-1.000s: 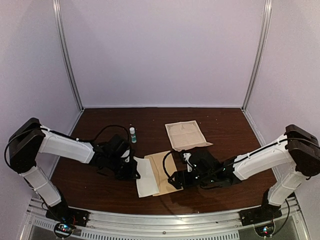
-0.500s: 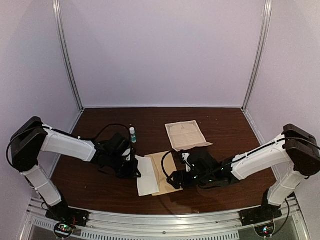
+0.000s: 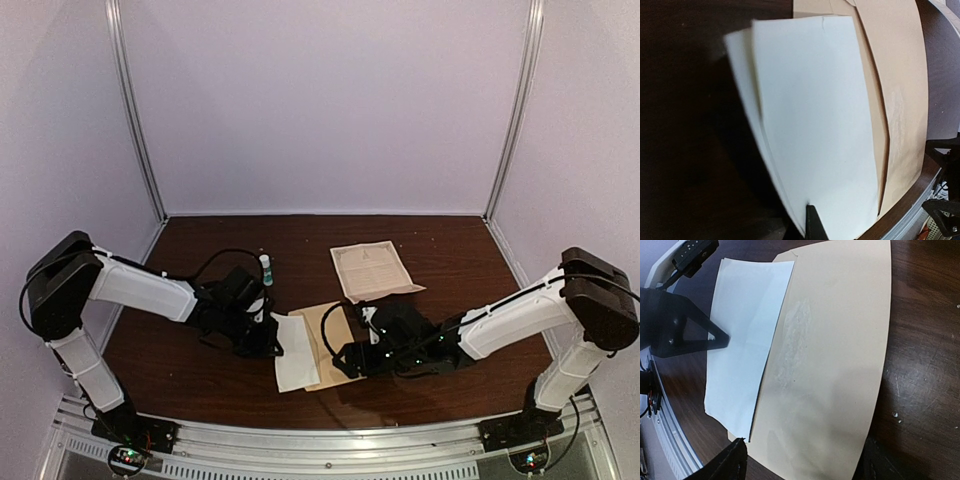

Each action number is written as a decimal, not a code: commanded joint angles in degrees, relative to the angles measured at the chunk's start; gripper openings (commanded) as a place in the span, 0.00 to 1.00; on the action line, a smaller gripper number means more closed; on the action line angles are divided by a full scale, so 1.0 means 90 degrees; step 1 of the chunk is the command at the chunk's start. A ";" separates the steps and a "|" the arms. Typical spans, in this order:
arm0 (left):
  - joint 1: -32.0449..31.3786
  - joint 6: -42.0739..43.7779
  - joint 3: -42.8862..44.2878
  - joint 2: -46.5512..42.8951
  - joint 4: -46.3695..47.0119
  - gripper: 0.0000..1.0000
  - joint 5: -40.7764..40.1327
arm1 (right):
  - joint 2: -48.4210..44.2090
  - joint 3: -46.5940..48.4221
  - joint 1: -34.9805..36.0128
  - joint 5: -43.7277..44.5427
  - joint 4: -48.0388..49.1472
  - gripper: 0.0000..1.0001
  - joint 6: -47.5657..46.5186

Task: Place the letter into the envelope and seal it
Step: Place the letter in the envelope.

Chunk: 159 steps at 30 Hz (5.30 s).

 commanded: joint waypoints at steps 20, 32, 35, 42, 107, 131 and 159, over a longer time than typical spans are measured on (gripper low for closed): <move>0.0061 0.0116 0.0225 0.0167 0.0125 0.00 0.0125 | 0.0108 0.0165 -0.0024 -0.0055 0.0117 0.80 -0.0017; 0.0062 0.0110 0.0258 0.0226 0.0230 0.00 0.0228 | 0.0129 0.0166 -0.0019 -0.0144 0.0176 0.80 -0.0037; 0.0060 0.0124 0.0284 0.0232 0.0256 0.00 0.0247 | 0.0127 0.0166 -0.0024 -0.0157 0.0171 0.80 -0.0049; 0.0060 0.0094 0.0301 0.0125 0.0324 0.00 0.0217 | 0.0115 0.0171 -0.0019 -0.0152 0.0169 0.79 -0.0041; 0.0128 0.0381 0.0206 0.0010 0.0194 0.00 0.0004 | -0.0300 0.0753 0.0248 0.0618 -0.0717 0.57 -0.0448; 0.0130 0.0413 0.0133 -0.0095 0.0173 0.00 -0.0047 | 0.0705 0.1539 0.0613 -0.0551 -0.0485 0.17 -0.0991; 0.0128 0.0457 0.0089 -0.0212 0.0173 0.00 -0.0082 | 0.1491 0.1835 0.0665 -0.0242 -0.0776 0.08 -0.0512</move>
